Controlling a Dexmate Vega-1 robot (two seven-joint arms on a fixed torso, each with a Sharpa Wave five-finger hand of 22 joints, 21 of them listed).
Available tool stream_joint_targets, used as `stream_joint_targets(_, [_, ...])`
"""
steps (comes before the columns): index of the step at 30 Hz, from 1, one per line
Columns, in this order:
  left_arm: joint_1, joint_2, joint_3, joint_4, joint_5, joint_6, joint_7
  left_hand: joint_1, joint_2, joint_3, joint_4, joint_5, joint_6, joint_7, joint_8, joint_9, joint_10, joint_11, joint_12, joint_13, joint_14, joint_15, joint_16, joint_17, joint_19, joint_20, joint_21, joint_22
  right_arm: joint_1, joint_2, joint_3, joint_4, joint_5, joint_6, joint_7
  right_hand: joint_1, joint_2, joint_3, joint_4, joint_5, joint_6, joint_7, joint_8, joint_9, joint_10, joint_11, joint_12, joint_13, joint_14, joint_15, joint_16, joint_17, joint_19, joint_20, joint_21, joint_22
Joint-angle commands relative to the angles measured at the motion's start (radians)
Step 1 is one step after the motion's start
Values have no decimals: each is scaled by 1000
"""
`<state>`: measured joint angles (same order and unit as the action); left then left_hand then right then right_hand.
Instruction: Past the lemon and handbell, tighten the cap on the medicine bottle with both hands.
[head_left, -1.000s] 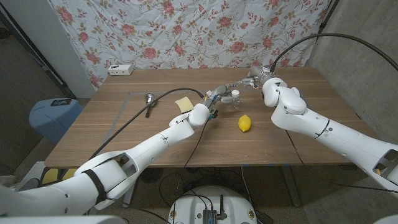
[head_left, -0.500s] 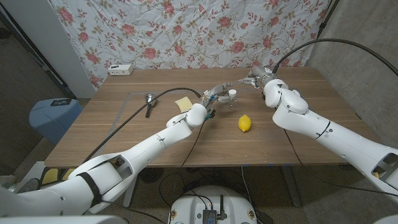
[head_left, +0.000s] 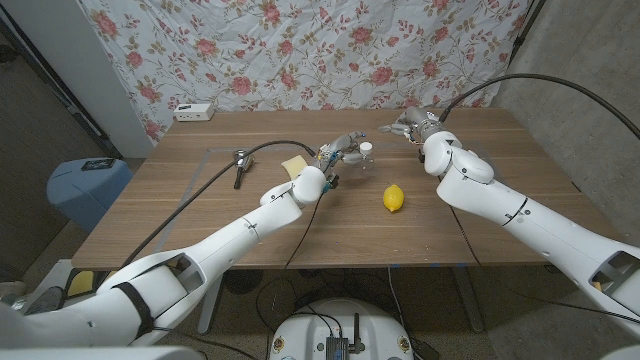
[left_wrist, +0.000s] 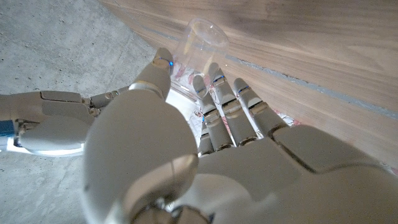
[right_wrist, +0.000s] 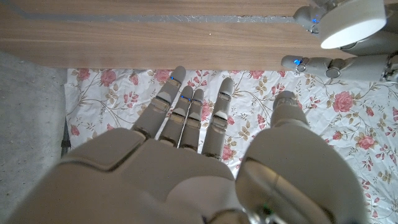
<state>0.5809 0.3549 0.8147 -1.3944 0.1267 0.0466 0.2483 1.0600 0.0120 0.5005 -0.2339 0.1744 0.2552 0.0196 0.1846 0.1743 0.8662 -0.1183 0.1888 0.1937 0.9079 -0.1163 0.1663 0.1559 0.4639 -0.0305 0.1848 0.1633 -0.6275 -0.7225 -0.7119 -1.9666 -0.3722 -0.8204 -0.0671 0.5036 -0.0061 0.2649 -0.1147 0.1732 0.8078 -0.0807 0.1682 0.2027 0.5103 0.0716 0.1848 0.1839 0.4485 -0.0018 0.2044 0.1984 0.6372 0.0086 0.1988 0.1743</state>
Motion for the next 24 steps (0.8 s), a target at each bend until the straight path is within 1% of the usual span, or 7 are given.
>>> stream_joint_targets(1, [22,27,-20,-34,-1,24,16,9,-4,69,71,6,0,-6,2,3,35,-30,6,1,3,-63,6,4,-4,-3,-3,1,-29,35,48,45,101,57,-106,-10,5,0,-2,4,-61,-11,-3,3,-10,7,2,5,-15,14,-5,3,-17,12,-7,1])
stream_joint_targets(8, [31,35,-26,-44,2,30,27,9,-8,67,71,5,1,-16,2,3,36,-30,7,1,-1,-62,5,3,-10,4,-4,1,-40,40,70,69,153,101,-146,-12,8,-1,-4,4,-105,-13,-3,1,-16,3,2,5,-24,13,-5,4,-25,9,-9,0])
stream_joint_targets(9, [30,38,-26,-41,2,20,24,9,-8,66,71,5,2,-16,2,3,36,-30,6,1,-1,-62,5,3,-10,4,-4,1,-45,39,80,77,170,123,-149,-13,9,-2,-5,4,-118,-16,0,0,-15,-16,3,5,-23,14,-4,4,-25,10,-8,0])
stream_joint_targets(18, [38,49,-31,-51,4,32,26,10,-12,63,70,5,4,-21,3,3,33,-30,6,1,-10,-64,4,3,-22,11,-6,2,-55,40,111,131,257,220,-164,-43,20,-11,6,3,-169,-12,5,-4,-36,-23,1,5,-57,-20,-9,7,-53,-21,-14,-2])
stream_joint_targets(19, [39,50,-31,-51,6,33,28,10,-12,63,70,5,5,-22,3,3,32,-32,5,1,-10,-65,4,3,-22,11,-6,2,-56,41,115,135,266,227,-167,-50,23,-14,8,5,-186,-19,6,-5,-44,-43,0,5,-61,-22,-8,7,-58,-26,-13,-2])
stream_joint_targets(21, [40,53,-31,-48,11,21,34,10,-13,62,71,5,5,-25,4,3,33,-32,6,1,-10,-66,5,3,-27,11,-7,2,-63,43,125,146,284,252,-177,-56,24,-16,9,5,-207,-24,3,-6,-48,-41,0,5,-70,-27,-10,6,-64,-28,-14,-2])
stream_joint_targets(24, [46,53,-36,-48,14,22,50,9,-17,56,71,4,9,-31,5,3,35,-33,6,1,-14,-68,5,4,-47,14,-13,2,-61,49,126,150,297,240,-188,-68,29,-20,15,5,-235,-25,0,-7,-50,-38,1,5,-73,-33,-8,7,-68,-30,-14,-3])
